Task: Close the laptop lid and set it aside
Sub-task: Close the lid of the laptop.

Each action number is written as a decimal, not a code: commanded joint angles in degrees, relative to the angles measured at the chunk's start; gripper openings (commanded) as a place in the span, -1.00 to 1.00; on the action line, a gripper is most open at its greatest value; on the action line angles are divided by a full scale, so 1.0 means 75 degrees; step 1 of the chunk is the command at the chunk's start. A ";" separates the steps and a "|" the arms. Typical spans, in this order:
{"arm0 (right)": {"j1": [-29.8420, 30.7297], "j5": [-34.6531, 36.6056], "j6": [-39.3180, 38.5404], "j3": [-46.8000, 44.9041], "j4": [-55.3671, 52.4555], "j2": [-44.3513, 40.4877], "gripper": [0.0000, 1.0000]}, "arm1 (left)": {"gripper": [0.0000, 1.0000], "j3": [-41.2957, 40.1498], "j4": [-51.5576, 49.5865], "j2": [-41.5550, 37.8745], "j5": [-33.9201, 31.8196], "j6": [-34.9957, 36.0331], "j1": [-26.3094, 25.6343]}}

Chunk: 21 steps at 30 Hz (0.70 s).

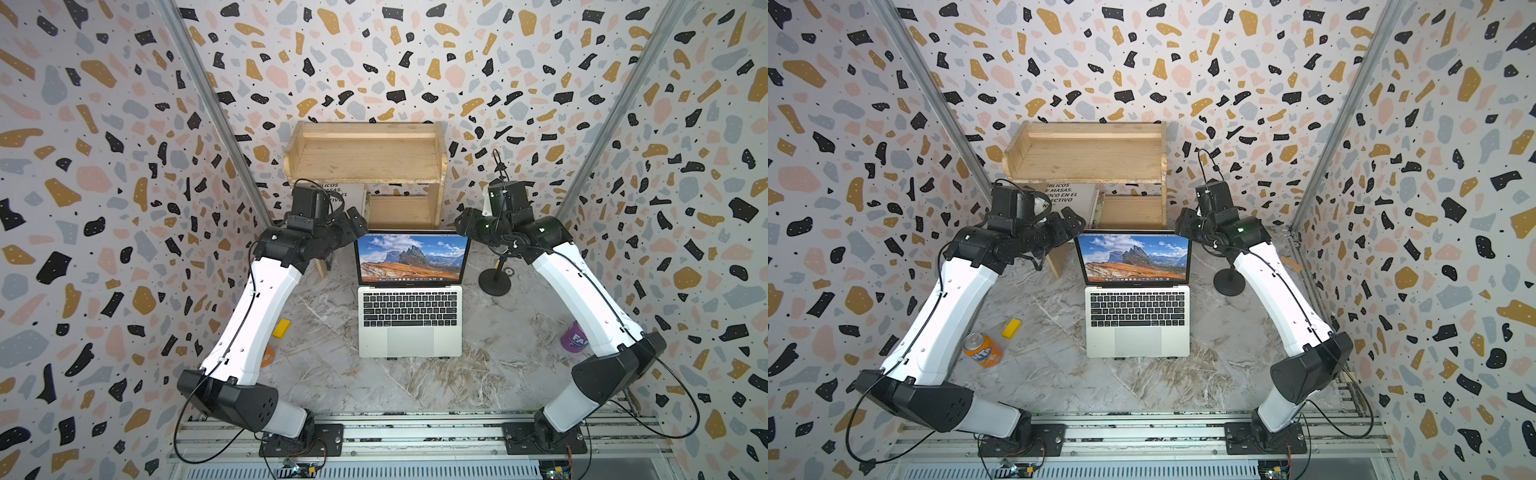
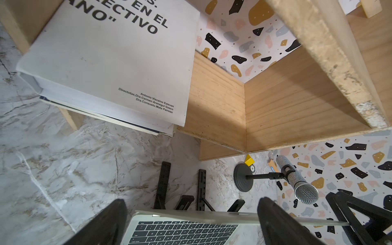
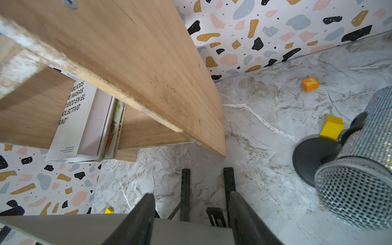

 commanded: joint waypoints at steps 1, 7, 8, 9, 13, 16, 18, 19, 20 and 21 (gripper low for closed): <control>0.0128 -0.0001 -0.0152 -0.0162 -0.0740 -0.0196 0.20 | 0.95 0.0271 0.0090 0.0005 -0.0082 0.0145 0.0026; 0.0187 0.0017 -0.0134 -0.0245 -0.0692 -0.0213 0.20 | 0.95 0.0049 0.0171 -0.0045 -0.0011 0.0209 0.0017; 0.0193 0.0017 -0.0127 -0.0268 -0.0684 -0.0224 0.20 | 0.95 0.0026 0.0160 -0.0030 0.0010 0.0215 0.0027; 0.0201 0.0017 -0.0122 -0.0283 -0.0664 -0.0237 0.20 | 0.95 0.0005 0.0149 -0.0024 0.0024 0.0219 0.0018; 0.0232 0.0040 -0.0124 -0.0323 -0.0639 -0.0272 0.20 | 0.95 -0.0121 0.0206 0.0000 0.0015 0.0225 0.0026; 0.0259 0.0046 -0.0124 -0.0327 -0.0638 -0.0284 0.20 | 0.95 -0.0104 0.0178 0.0052 -0.0004 0.0233 0.0017; 0.0261 0.0040 -0.0129 -0.0342 -0.0641 -0.0284 0.20 | 0.95 -0.0075 0.0160 0.0113 0.0014 0.0251 0.0026; 0.0271 0.0034 -0.0131 -0.0340 -0.0650 -0.0275 0.20 | 0.94 -0.0073 0.0158 0.0125 0.0021 0.0249 0.0018; 0.0269 0.0039 -0.0123 -0.0341 -0.0655 -0.0272 0.20 | 0.94 -0.0070 0.0152 0.0133 0.0041 0.0247 0.0027; 0.0271 0.0040 -0.0131 -0.0347 -0.0638 -0.0278 0.20 | 0.93 -0.0072 0.0158 0.0147 0.0083 0.0251 0.0027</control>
